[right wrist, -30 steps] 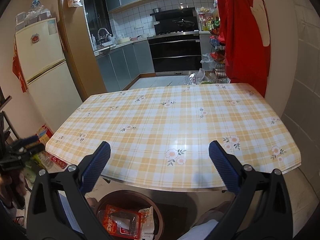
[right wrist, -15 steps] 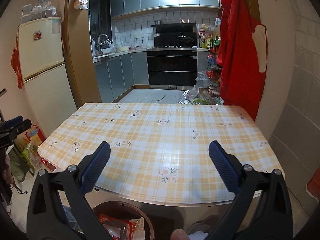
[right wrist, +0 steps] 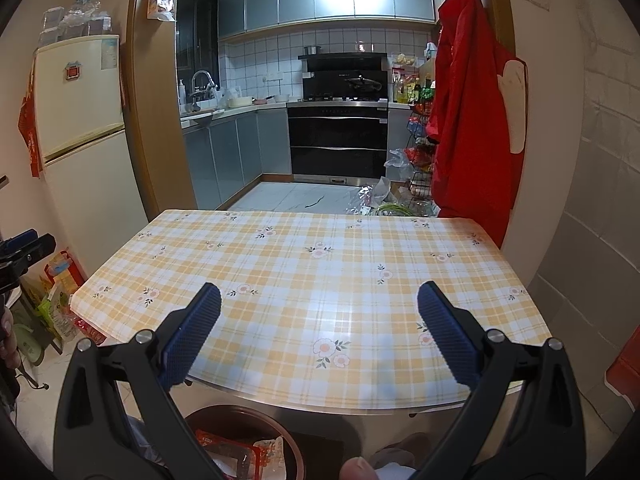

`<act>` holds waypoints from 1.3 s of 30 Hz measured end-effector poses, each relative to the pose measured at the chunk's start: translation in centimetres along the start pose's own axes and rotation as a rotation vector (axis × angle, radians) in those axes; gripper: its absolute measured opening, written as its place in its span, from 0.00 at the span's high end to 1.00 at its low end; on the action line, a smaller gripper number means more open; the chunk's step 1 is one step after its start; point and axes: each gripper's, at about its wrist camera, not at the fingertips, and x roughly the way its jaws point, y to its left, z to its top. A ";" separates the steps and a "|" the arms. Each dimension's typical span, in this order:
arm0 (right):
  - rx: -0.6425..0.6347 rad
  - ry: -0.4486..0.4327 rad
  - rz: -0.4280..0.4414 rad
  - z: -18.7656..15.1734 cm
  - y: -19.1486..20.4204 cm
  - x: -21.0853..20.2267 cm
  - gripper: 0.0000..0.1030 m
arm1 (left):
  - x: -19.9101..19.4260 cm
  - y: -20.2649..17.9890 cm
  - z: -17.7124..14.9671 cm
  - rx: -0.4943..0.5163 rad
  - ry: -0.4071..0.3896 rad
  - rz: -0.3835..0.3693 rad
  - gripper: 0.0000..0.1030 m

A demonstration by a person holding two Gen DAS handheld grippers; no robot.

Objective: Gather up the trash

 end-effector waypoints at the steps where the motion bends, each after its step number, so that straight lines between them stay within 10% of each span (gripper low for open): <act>1: -0.001 -0.001 0.000 0.0 0.0 0.0 0.06 | 0.0 0.0 0.0 0.002 -0.002 0.004 0.07; 39: -0.002 0.004 -0.011 0.2 -0.3 -0.2 0.06 | -0.2 0.2 0.0 0.011 -0.004 0.015 0.07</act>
